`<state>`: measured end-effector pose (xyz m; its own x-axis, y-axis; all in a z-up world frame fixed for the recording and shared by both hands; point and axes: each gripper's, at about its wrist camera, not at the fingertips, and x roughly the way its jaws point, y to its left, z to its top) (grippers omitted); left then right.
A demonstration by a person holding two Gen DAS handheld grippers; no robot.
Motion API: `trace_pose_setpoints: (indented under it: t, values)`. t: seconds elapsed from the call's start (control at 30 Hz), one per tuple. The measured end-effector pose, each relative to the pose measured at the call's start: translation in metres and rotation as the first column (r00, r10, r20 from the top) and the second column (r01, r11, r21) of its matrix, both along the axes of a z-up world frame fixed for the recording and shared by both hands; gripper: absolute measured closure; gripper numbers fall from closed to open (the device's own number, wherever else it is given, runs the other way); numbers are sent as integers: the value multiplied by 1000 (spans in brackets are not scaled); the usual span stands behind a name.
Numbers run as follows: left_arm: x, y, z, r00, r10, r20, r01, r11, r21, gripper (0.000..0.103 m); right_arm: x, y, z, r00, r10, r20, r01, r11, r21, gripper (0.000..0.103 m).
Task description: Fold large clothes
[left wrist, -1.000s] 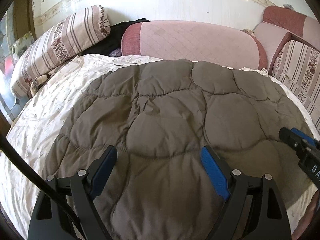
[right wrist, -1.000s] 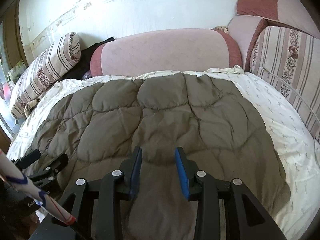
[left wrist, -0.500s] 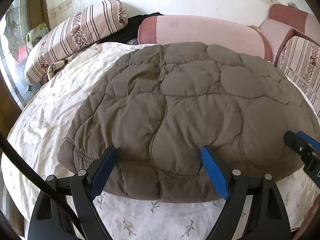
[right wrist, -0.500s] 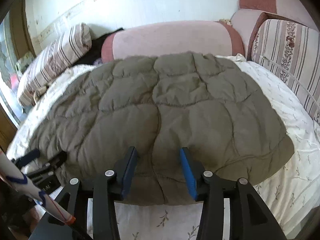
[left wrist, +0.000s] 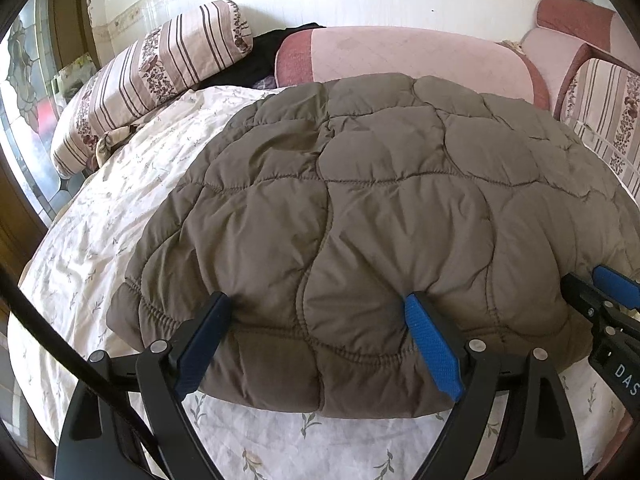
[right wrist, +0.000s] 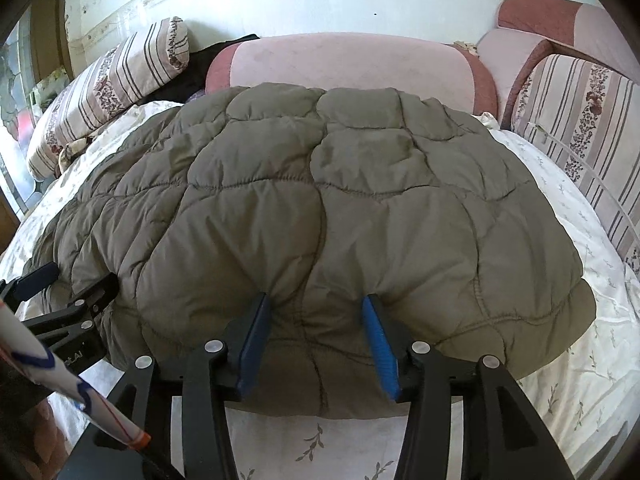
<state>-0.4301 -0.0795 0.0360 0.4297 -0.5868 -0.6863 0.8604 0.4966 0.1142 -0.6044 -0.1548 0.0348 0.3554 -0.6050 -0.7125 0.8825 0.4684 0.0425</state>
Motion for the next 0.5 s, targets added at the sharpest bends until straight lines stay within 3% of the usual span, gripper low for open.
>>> trace_pose_setpoints:
  t: [0.17, 0.3, 0.4, 0.5]
  values:
    - [0, 0, 0, 1000, 0, -2, 0, 1000, -2, 14, -20, 2, 14, 997, -24, 76, 26, 999, -28, 51]
    - [0, 1, 1, 1000, -6, -3, 6, 1000, -2, 14, -64, -3, 29, 978, -188, 92, 196, 977, -86, 51]
    - [0, 1, 1, 1000, -5, -3, 5, 1000, -2, 14, -106, -22, 23, 938, -333, 99, 337, 941, -23, 51]
    - [0, 1, 1, 1000, -6, -3, 6, 1000, -2, 14, -128, -35, 13, 912, -400, 86, 398, 917, 38, 51]
